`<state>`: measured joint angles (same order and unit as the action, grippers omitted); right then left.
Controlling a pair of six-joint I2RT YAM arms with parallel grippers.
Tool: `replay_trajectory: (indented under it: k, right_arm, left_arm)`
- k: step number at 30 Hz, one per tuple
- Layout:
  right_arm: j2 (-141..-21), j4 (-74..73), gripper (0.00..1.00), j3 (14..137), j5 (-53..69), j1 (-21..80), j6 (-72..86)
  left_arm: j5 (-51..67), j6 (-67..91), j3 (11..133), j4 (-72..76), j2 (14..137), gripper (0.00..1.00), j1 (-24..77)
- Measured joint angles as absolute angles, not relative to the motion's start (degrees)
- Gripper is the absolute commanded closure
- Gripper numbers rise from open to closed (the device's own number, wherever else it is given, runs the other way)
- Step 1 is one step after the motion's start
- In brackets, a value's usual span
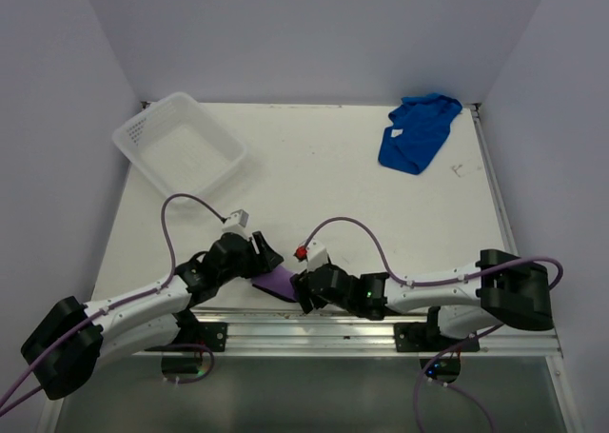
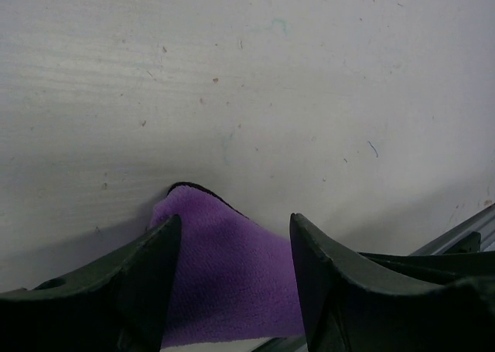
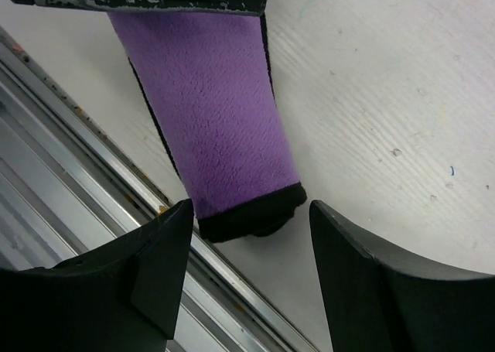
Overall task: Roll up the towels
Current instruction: Roll the towel
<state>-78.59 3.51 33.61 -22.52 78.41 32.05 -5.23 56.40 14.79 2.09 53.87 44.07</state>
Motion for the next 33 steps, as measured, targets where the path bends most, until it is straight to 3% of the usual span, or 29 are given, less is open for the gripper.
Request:
replay_trajectory:
  k: [4,8,11,18,33]
  right_arm:
    - [-78.8,6.7,0.37,31.7,-19.3,76.3,33.1]
    - [-80.0,9.2,0.46,30.8,-16.8,75.2,33.9]
    - [-81.1,11.0,0.57,30.6,-15.2,75.1,34.3]
    - [-82.5,14.6,0.99,30.6,-12.2,74.8,32.7]
    - [-81.6,16.9,1.00,29.3,-8.1,74.8,8.4]
  left_arm:
    - [-5.3,56.4,14.7,2.1,53.9,0.38,44.1]
    - [-5.4,56.4,14.7,2.1,53.9,0.38,44.1]
    - [-5.4,56.4,14.7,2.0,53.9,0.38,44.1]
    - [-6.7,55.4,15.3,-1.8,52.7,0.36,44.2]
    - [-10.7,42.4,30.7,-21.3,46.5,0.29,44.3]
